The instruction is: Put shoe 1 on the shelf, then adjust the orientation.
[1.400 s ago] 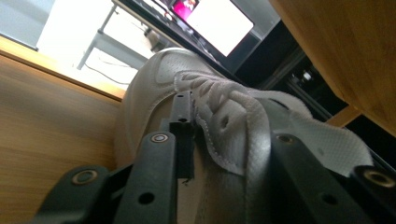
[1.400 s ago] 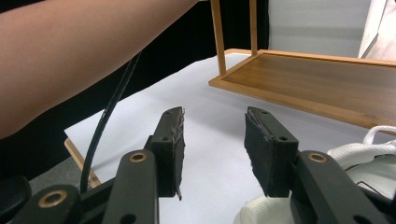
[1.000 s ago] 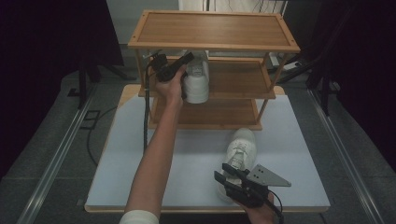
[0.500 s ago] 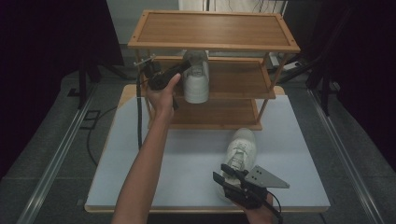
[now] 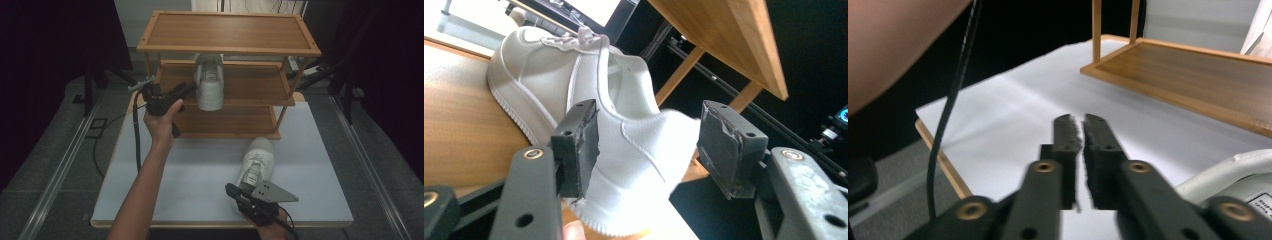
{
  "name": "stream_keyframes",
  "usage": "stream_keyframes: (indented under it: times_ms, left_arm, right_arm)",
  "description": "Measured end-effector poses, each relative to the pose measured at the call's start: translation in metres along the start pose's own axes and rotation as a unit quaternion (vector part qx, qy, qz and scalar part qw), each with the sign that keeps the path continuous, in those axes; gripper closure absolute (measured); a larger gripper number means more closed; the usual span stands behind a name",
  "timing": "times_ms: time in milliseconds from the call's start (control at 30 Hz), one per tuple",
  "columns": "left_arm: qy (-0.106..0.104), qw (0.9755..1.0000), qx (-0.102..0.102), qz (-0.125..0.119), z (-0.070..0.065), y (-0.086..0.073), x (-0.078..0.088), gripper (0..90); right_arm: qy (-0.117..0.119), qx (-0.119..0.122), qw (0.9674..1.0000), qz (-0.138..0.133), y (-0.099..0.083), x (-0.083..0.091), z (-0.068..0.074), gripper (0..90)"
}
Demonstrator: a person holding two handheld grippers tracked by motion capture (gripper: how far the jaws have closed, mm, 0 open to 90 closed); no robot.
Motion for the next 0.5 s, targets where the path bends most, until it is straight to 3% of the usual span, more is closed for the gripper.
stream_keyframes:
  times_ms: [333, 500]
  left_arm:
    - [0.013, 0.9997, -0.014, 0.012, 0.001, -0.019, 0.022, 40.7]
    - [0.011, 0.9996, -0.013, 0.02, 0.003, -0.029, 0.034, 40.2]
  right_arm:
    - [-0.032, 0.042, 0.9976, 0.045, -0.008, -0.009, 0.011, 89.3]
    - [-0.066, 0.066, 0.9932, 0.069, -0.018, -0.014, 0.012, 89.3]
Point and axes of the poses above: each handheld gripper's, and its own axes: x roughly backward along the jaws, y roughly out of its top, z roughly to its left, the point moved 1 cm from there along -x, roughly forward along the jaws, and after that the axes turned 3 degrees about -x, right-handed, at the moved point
